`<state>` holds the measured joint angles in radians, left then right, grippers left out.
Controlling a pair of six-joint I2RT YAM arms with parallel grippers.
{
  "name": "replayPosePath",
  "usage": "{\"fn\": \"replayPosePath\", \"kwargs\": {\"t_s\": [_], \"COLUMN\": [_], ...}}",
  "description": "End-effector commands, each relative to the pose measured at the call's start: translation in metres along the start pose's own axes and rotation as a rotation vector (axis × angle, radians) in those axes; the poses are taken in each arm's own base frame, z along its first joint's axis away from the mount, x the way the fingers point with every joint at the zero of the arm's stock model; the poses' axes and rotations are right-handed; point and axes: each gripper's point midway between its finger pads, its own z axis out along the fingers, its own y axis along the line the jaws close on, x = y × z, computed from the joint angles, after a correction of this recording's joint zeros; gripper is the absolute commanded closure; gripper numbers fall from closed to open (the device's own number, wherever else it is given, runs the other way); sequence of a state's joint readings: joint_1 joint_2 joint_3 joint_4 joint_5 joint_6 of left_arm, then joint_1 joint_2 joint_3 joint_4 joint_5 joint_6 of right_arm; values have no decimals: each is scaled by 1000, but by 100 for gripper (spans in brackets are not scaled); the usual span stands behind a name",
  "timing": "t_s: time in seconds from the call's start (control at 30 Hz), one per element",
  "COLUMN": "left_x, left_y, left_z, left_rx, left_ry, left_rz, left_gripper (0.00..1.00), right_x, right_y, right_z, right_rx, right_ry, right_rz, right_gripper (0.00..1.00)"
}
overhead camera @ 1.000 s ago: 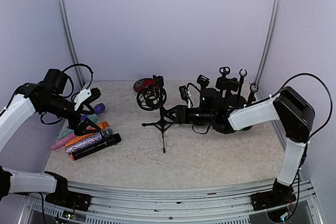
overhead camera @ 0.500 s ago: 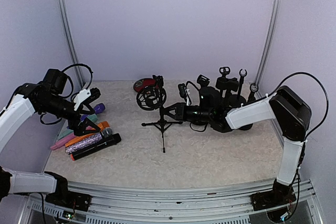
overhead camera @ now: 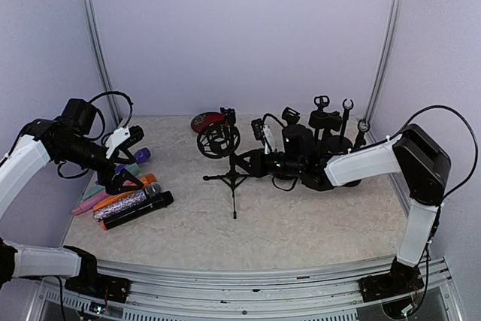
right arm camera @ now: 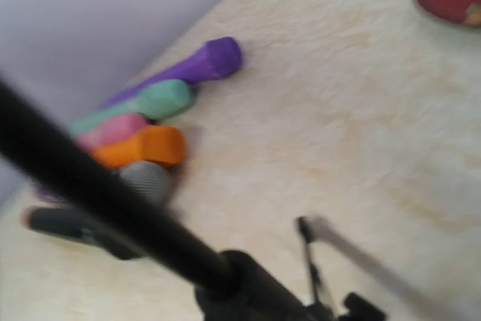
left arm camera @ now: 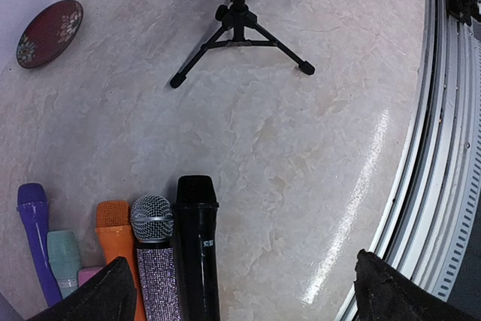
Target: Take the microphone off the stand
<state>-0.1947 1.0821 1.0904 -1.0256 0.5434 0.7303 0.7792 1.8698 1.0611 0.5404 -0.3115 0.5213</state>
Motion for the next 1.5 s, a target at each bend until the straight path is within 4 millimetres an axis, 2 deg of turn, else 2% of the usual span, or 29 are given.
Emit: {"fn": "replayPosePath", "kwargs": {"t_s": [0.0, 0.1, 0.23, 0.33, 0.43, 0.47, 0.53, 0.6, 0.67, 0.77, 0.9, 1.03, 1.33, 1.47], "left_x": [-14, -15, -16, -16, -15, -15, -14, -14, -13, -13, -13, -13, -8, -9], "left_y": [6, 7, 7, 7, 6, 5, 4, 3, 3, 2, 2, -1, -1, 0], "left_z": [-9, -9, -8, -7, -7, -8, -8, -8, -8, -8, -8, -9, -5, -5], "left_rx": [-23, -20, -15, -12, -8, -8, -4, -3, -5, -6, -2, 4, 8, 8], "left_ry": [-37, -36, -38, -36, -35, -37, -35, -37, -36, -37, -41, -44, -29, -28], "left_rz": [18, 16, 12, 11, 11, 12, 11, 14, 18, 18, 16, 18, 17, 11], "left_gripper": [2, 2, 2, 2, 2, 2, 2, 2, 2, 2, 2, 2, 2, 2], "right_x": [25, 29, 21, 7, -12, -20, -33, -39, -39, -34, -16, -6, 9, 29], "right_y": [-34, -37, -34, -23, -6, -4, 5, 9, 7, 3, -2, -8, -13, -8], "right_z": [-13, -16, -19, -21, -24, -27, -35, -42, -46, -43, -30, -28, -8, -2], "right_rx": [270, 339, 371, 342, 260, 231, 138, 77, 40, -5, -82, -87, -31, 18], "right_ry": [88, 106, 79, 30, -27, -50, -92, -112, -106, -76, -12, -24, -3, 16], "right_rz": [-260, -369, -432, -429, -367, -324, -247, -188, -128, -24, 113, 166, 125, 93], "right_gripper": [100, 100, 100, 80, 46, 39, 29, 26, 25, 30, 38, 41, 43, 43]}}
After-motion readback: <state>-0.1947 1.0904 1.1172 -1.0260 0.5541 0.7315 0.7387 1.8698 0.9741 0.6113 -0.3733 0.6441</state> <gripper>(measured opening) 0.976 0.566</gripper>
